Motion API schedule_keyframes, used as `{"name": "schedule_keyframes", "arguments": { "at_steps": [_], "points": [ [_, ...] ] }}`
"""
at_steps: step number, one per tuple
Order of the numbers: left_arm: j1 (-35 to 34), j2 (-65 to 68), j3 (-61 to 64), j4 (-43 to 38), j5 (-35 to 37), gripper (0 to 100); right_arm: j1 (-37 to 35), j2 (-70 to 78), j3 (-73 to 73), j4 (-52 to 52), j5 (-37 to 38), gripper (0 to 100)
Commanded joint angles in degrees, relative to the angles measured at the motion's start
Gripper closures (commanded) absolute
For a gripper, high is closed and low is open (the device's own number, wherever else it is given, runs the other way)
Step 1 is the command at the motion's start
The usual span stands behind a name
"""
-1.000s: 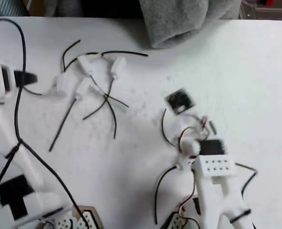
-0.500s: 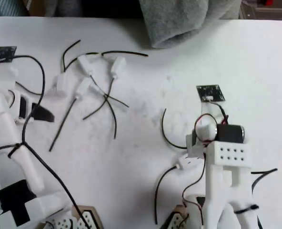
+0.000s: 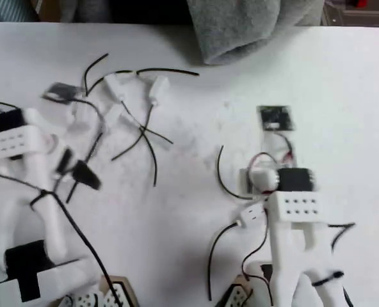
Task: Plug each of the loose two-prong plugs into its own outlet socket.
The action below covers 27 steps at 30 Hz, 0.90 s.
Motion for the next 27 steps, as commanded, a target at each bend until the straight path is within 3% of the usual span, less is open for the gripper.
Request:
{"name": "schedule_keyframes", "arguments": {
  "at_steps": [1,8,16,22,27],
  "points": [
    [8.22,-2.68,2.20,-1.93,1.76,63,10.86,-3.91,-0.26,-4.62,1.41,66.3],
    [28.79,-6.90,4.13,-1.67,9.14,63,31.96,-6.73,-0.53,-9.10,17.76,66.4],
    [52.53,-19.03,11.87,-4.84,15.91,63,49.10,-5.85,-0.53,-14.55,31.74,66.5],
    [62.46,-18.33,17.93,-18.37,18.20,63,56.13,-5.76,-0.53,-19.03,36.84,66.5],
    [65.54,-11.12,16.70,-24.70,17.76,63,57.71,-5.76,-1.49,-20.18,38.42,66.5]
  ]
}}
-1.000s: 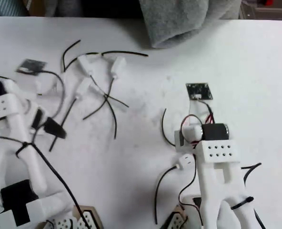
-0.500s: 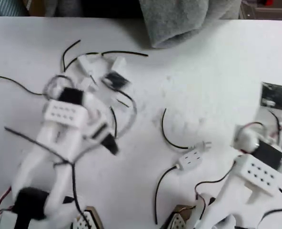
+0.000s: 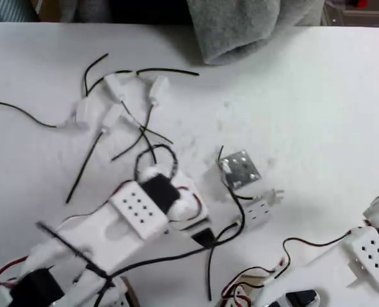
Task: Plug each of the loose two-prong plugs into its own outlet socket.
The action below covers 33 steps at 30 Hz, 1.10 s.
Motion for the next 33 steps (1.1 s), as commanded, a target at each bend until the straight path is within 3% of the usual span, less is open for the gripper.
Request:
{"name": "schedule_keyframes", "arguments": {
  "at_steps": [1,10,16,24,33],
  "points": [
    [1.63,4.88,-2.20,-4.66,-0.70,63,0.84,-0.22,-2.55,-0.92,0.70,66.5],
    [2.15,21.76,-15.56,-7.74,-1.76,63,2.33,-0.22,-20.48,9.19,-5.98,66.5],
    [2.24,26.24,-22.24,-8.18,-1.76,63,6.73,-0.22,-27.78,9.19,-9.49,66.5],
    [5.93,34.15,-23.82,-15.74,-1.76,63,10.33,-0.13,-32.35,9.19,-9.58,66.5],
    [8.75,48.04,-40.44,-9.23,3.60,63,10.95,-0.13,-36.57,9.19,-9.23,66.5]
  ]
}}
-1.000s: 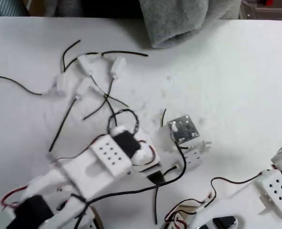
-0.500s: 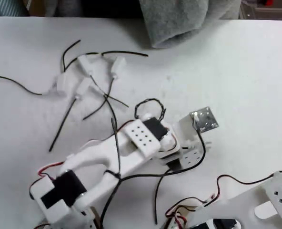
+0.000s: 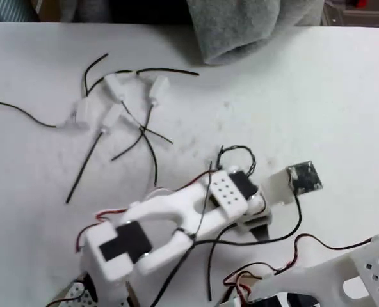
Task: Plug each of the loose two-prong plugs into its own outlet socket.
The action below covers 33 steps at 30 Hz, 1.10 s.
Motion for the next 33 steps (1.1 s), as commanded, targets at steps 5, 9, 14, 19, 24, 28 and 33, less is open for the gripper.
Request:
{"name": "schedule_keyframes", "arguments": {
  "at_steps": [5,9,14,19,24,28,33],
  "points": [
    [-1.63,12.88,-20.13,10.46,1.67,63,1.63,-0.04,-2.81,-0.13,0.00,66.5],
    [-1.36,18.24,-28.22,18.29,1.76,63,2.86,-0.04,-2.46,-1.80,0.00,66.5],
    [-1.54,21.76,-34.11,21.89,6.24,68,3.38,-0.04,-2.46,-1.89,0.00,66.5],
    [-1.45,22.11,-35.96,24.00,6.24,88,3.38,-0.04,-2.46,-1.80,0.00,66.5],
    [-1.27,21.93,-38.07,27.96,2.55,91,3.38,-0.04,-2.46,-1.80,0.00,66.5],
    [-1.63,21.93,-46.68,35.87,4.84,91,3.38,-0.04,-2.46,-1.80,0.00,66.4],
    [-2.33,21.93,-58.20,47.30,6.15,91,3.12,-0.04,-2.46,-1.80,0.00,66.4]
  ]
}}
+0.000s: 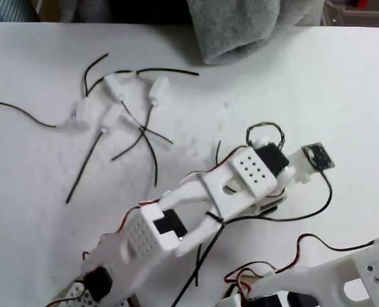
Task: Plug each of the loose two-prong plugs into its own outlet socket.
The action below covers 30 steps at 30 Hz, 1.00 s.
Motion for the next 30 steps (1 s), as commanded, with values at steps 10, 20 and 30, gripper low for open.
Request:
{"name": "schedule_keyframes", "arguments": {
  "at_steps": [10,20,30],
  "points": [
    [-26.51,0.04,-7.56,4.04,-0.18,91,0.04,-0.04,-1.93,-0.92,0.00,66.4],
    [-39.08,14.73,-7.91,-1.67,-8.79,91,-0.04,-0.22,-0.62,-0.92,0.00,66.4],
    [-40.22,18.07,-14.95,4.84,1.85,91,0.57,-0.31,-0.09,-1.19,0.09,66.4]
  ]
}}
